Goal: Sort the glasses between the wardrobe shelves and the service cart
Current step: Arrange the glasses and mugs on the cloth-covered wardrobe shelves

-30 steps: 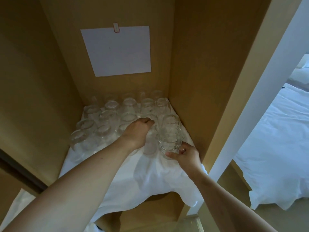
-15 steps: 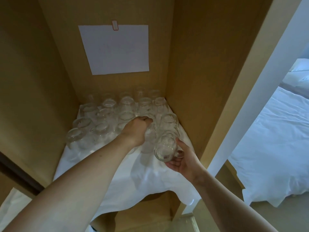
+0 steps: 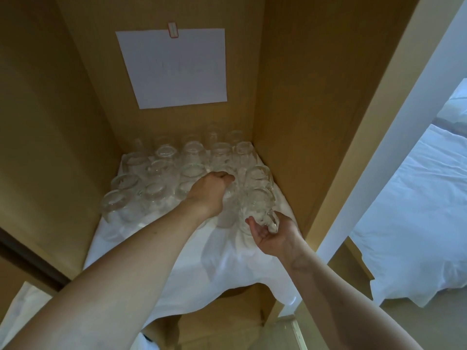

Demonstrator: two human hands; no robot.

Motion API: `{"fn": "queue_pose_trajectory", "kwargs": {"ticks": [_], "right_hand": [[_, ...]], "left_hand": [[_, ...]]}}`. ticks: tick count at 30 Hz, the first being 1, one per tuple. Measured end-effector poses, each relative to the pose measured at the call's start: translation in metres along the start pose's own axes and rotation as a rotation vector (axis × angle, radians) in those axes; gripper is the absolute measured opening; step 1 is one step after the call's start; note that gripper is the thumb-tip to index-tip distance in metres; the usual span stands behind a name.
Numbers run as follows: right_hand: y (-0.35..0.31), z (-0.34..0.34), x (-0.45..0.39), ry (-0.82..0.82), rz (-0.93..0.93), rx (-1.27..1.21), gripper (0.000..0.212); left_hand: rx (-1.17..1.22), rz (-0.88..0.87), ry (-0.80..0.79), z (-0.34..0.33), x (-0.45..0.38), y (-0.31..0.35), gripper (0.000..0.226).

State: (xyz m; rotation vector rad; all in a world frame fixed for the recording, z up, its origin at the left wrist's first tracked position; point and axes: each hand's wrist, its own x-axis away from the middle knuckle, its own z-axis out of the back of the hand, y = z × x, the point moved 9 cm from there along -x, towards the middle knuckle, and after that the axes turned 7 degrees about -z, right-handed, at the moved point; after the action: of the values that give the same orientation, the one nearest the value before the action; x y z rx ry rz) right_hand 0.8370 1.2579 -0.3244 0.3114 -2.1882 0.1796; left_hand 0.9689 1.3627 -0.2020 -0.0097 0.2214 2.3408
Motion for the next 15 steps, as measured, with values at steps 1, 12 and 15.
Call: {"fn": "queue_pose_trajectory", "kwargs": {"ticks": [1,12,15], "right_hand": [[0.000,-0.001,0.000,0.006,0.002,-0.011,0.057],[0.000,0.005,0.009,0.085,0.062,0.207,0.063],[-0.006,0.010,0.020,0.130,0.164,0.329,0.051]], "left_hand": [[-0.006,-0.003,-0.001,0.000,0.000,0.001,0.093],[-0.063,-0.040,0.064,-0.002,0.009,0.011,0.091],[-0.153,-0.037,0.060,-0.007,0.014,0.014,0.100]]}}
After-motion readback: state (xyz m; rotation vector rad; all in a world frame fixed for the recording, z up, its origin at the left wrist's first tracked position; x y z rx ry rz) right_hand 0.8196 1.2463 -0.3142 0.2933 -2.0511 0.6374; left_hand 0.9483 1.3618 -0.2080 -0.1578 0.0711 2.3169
